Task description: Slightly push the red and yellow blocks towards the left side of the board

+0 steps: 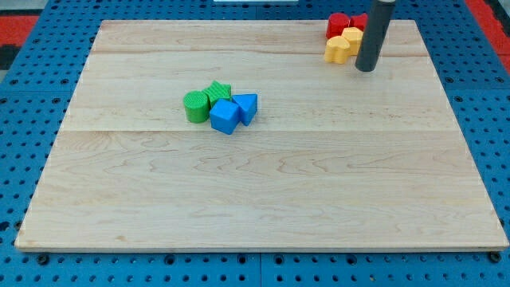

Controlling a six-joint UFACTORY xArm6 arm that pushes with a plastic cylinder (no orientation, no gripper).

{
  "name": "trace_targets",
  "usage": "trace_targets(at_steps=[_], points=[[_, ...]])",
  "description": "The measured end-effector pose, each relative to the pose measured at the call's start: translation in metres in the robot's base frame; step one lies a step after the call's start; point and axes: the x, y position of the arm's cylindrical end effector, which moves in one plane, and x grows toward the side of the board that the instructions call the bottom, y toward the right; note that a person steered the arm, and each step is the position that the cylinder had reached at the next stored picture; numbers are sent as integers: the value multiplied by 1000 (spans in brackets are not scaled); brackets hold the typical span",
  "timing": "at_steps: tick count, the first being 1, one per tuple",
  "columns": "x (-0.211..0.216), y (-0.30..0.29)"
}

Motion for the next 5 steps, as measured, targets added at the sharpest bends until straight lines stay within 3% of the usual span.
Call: trace_targets(at_steps=[2,4,5], points=[[-53,5],[-63,12],[-63,52]])
